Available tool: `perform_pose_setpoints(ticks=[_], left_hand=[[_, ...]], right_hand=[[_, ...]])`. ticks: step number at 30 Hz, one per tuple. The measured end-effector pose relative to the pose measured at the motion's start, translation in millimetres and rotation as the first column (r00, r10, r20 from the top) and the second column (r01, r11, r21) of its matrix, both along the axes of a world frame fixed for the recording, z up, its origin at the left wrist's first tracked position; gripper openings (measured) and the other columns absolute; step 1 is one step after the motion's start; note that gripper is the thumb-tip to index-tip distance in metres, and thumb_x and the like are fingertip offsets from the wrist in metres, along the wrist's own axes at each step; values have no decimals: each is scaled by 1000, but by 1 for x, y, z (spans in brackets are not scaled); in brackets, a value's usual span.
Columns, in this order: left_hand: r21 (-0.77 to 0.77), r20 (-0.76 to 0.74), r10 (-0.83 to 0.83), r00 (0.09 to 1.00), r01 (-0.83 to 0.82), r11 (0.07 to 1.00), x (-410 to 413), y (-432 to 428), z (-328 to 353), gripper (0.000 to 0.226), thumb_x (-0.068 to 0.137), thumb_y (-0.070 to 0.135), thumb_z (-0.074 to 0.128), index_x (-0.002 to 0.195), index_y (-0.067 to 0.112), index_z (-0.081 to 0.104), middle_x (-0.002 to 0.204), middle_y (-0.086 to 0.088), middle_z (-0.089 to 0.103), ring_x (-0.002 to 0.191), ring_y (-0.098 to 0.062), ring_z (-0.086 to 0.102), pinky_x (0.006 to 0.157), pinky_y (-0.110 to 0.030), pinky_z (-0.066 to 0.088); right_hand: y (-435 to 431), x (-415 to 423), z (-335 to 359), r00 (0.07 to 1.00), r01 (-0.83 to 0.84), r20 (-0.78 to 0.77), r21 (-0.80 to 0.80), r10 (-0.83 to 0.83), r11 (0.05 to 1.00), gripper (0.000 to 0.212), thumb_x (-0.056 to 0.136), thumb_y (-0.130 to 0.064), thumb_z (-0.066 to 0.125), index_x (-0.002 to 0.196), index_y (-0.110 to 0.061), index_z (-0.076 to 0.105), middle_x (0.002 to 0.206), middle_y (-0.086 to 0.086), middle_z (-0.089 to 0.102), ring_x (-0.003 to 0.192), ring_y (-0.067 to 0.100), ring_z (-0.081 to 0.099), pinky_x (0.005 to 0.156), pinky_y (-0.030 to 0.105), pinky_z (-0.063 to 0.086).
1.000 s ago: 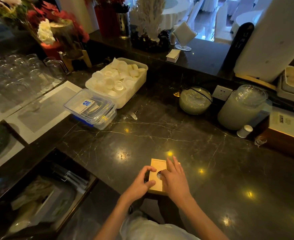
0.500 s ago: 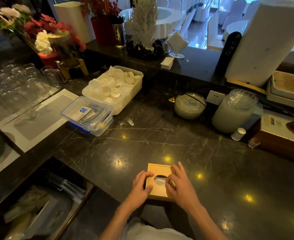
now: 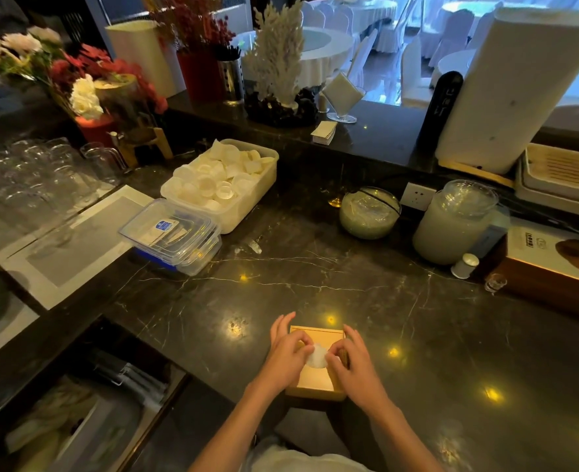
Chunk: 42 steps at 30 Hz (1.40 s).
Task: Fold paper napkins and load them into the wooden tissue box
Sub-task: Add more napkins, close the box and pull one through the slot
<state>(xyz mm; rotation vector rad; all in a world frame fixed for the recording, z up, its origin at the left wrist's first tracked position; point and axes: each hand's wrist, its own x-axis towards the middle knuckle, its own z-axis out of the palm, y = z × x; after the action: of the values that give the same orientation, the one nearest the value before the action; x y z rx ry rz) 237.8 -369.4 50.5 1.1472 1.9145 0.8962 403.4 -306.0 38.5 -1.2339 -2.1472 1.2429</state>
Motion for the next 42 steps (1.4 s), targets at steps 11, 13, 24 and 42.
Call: perform_pose_setpoints(ticks=[11, 13, 24, 42], left_hand=[[-80, 146, -26, 989, 38, 996, -11, -5, -12, 13, 94, 36, 60, 91, 24, 66, 156, 4, 22, 147, -19, 14, 118, -45, 18], [-88, 178, -8, 984, 24, 996, -11, -2, -13, 13, 93, 35, 61, 84, 27, 64, 153, 4, 24, 145, -20, 21, 120, -48, 22], [-52, 250, -31, 968, 46, 998, -7, -6, -17, 11, 96, 35, 59, 92, 26, 65, 150, 11, 19, 135, -14, 29, 109, -32, 29], [-120, 332, 113, 937, -77, 990, -2, 3, -14, 26, 99, 36, 52, 83, 20, 65, 144, 9, 26, 125, -8, 37, 101, -28, 32]], right_hand=[[20, -5, -4, 996, -67, 38, -215, 77, 974, 13, 94, -32, 59, 88, -25, 69, 162, 0, 16, 150, 20, 5, 119, 46, 12], [18, -6, -9, 998, -52, 12, -234, 57, 971, 14, 94, -33, 59, 87, -26, 68, 161, -3, 16, 149, 20, 8, 119, 48, 15], [19, -5, -22, 998, -57, -28, -225, 52, 973, 21, 92, -43, 59, 84, -25, 68, 149, -15, 24, 141, 12, 26, 113, 37, 29], [18, -8, -28, 987, 3, -151, -328, -55, 945, 21, 96, -28, 57, 84, -14, 67, 141, -12, 34, 127, 0, 39, 108, 32, 33]])
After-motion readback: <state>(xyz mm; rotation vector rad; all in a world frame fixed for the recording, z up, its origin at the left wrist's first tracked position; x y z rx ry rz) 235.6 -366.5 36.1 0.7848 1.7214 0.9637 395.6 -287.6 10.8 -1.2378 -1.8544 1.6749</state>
